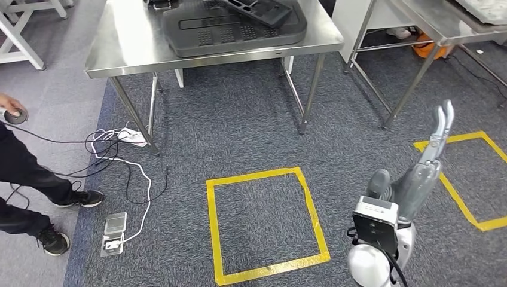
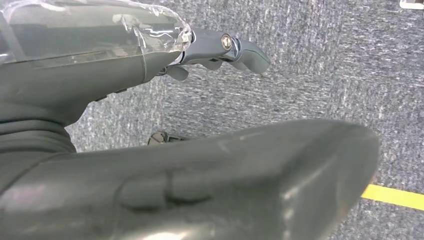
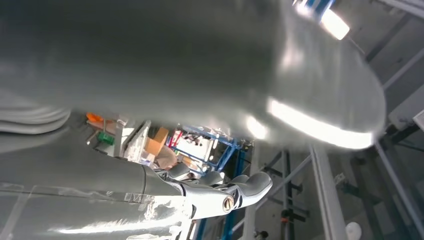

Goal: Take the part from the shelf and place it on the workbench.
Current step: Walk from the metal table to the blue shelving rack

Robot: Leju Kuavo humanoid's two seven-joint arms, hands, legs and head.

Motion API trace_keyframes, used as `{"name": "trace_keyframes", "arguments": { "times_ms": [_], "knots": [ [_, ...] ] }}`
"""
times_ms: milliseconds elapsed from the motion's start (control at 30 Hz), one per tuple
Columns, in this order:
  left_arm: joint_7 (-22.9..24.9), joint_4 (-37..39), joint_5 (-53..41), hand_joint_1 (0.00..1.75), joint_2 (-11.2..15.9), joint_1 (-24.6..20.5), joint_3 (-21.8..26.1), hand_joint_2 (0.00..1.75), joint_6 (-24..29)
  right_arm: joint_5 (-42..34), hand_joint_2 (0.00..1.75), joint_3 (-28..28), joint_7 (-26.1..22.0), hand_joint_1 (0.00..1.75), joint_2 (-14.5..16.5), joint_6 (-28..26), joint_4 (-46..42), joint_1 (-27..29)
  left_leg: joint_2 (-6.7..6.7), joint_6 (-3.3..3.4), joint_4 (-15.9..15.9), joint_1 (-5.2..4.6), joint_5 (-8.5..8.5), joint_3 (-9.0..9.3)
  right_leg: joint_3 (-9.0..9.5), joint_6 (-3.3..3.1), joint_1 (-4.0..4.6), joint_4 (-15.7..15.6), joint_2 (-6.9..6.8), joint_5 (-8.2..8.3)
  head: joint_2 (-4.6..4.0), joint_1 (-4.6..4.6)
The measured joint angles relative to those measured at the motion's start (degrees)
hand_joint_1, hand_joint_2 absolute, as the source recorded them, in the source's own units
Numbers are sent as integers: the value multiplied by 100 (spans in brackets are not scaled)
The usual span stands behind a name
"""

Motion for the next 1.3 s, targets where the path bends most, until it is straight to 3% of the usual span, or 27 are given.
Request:
{"name": "trace_keyframes", "arguments": {
  "times_ms": [67, 100, 133, 167, 233, 300, 400, 467, 600, 867, 1000, 1067, 1133, 1167, 1200, 1233, 1300],
  "knots": [
    [-1, 0, -1, 0, 0, 4, -4, 0, -1, 5, 0, 1, 2, 0, -6, 0, 0, 1, -3, -36, 754, 14, -398, -295, -68, -24, 7, 31, -9, 21, 0, -41],
    [-1, 0, -1, 0, 0, 6, -7, 0, -1, 10, 0, 1, 8, 0, -10, 0, 0, 1, -2, -46, 1028, 21, -495, -390, -100, -27, 10, 58, -13, 25, 0, -46],
    [-3, 0, -2, 0, 0, 6, -9, 0, -1, 14, 0, 1, 15, 0, -14, 0, 0, 1, -1, -52, 1108, 28, -485, -393, -129, -26, 10, 89, -13, 25, 0, -49],
    [-6, 0, -2, 0, 1, 6, -10, 0, -1, 15, 0, 1, 25, 0, -18, 0, 0, 1, -1, -53, 944, 35, -366, -282, -149, -20, 8, 121, -11, 20, 0, -51],
    [-14, 0, -4, 0, 2, 1, -13, 0, -1, 19, 0, 1, 37, 0, -24, 0, 0, 0, -2, -38, 196, 51, -46, 127, -174, 11, 11, 184, -8, -1, 0, -57],
    [-26, 0, -5, 0, 3, -1, -19, 0, -2, 35, 0, 2, 51, 0, -32, 0, 0, -9, -5, 1, -326, 50, 98, 357, -209, 44, 34, 253, -2, -42, 0, -58],
    [-42, 0, 3, 0, 0, 13, -25, 0, -3, 90, 0, 7, 103, 0, -59, 0, 0, -22, -3, 31, -404, 34, 94, 352, -236, -12, 51, 286, 10, -70, 0, -38],
    [-58, 0, 22, 0, 0, 16, -25, 0, -2, 119, 0, 11, 134, 0, -81, 0, 0, -23, -2, 47, -403, 17, 95, 353, -223, 3, 35, 259, 14, -43, 0, -33],
    [-96, 0, 60, 0, 0, 18, -25, 0, 4, 128, 175, 22, 161, 0, -121, 0, 0, -39, 0, 81, -402, 8, 93, 352, -203, 55, 28, 213, 18, -12, 0, -24],
    [-131, 0, 110, 0, 0, 29, -25, 0, 16, 215, 175, 83, 290, 0, -163, 0, 0, -75, 0, 108, -401, -10, 79, 354, -200, 135, 12, 199, 17, -19, 0, -26],
    [-134, 0, 110, 0, -1, 29, -25, 0, 18, 223, 175, 105, 303, 0, -166, 0, 0, -79, 4, 247, -578, -5, 150, 459, -144, 274, -22, 130, 8, -10, 0, -22],
    [-137, 0, 107, 0, -2, 28, -25, 0, 19, 225, 175, 108, 314, 0, -168, 0, 0, -87, 9, 298, -767, 43, 238, 567, -303, 293, -20, 496, 25, -228, 0, 10],
    [-135, 0, 102, 0, -2, 30, -26, 0, 19, 222, 175, 107, 338, 0, -176, 0, 0, -77, 3, 302, -797, 45, 246, 588, -680, 324, -51, 1193, 38, -521, 0, 37],
    [-132, 0, 99, 0, -2, 33, -27, 0, 19, 221, 175, 107, 348, 0, -183, 0, 0, -67, -8, 286, -787, 51, 233, 589, -837, 347, -76, 1453, 39, -574, 0, 38],
    [-128, 0, 96, 0, -2, 35, -28, 0, 19, 221, 175, 107, 354, 0, -191, 0, 0, -57, -25, 261, -769, 65, 215, 593, -910, 370, -101, 1534, 39, -522, 0, 39],
    [-124, 0, 91, 0, -2, 36, -28, 0, 19, 221, 175, 107, 354, 0, -199, 0, 0, -50, -49, 221, -741, 89, 185, 600, -872, 398, -131, 1388, 39, -354, 0, 39],
    [-118, 2, 77, 0, 1, 32, -29, 0, 19, 220, 175, 107, 355, 0, -210, 0, 3, -42, -101, 111, -650, 147, 95, 607, -597, 472, -184, 723, 69, 25, 0, 46]
  ]
}}
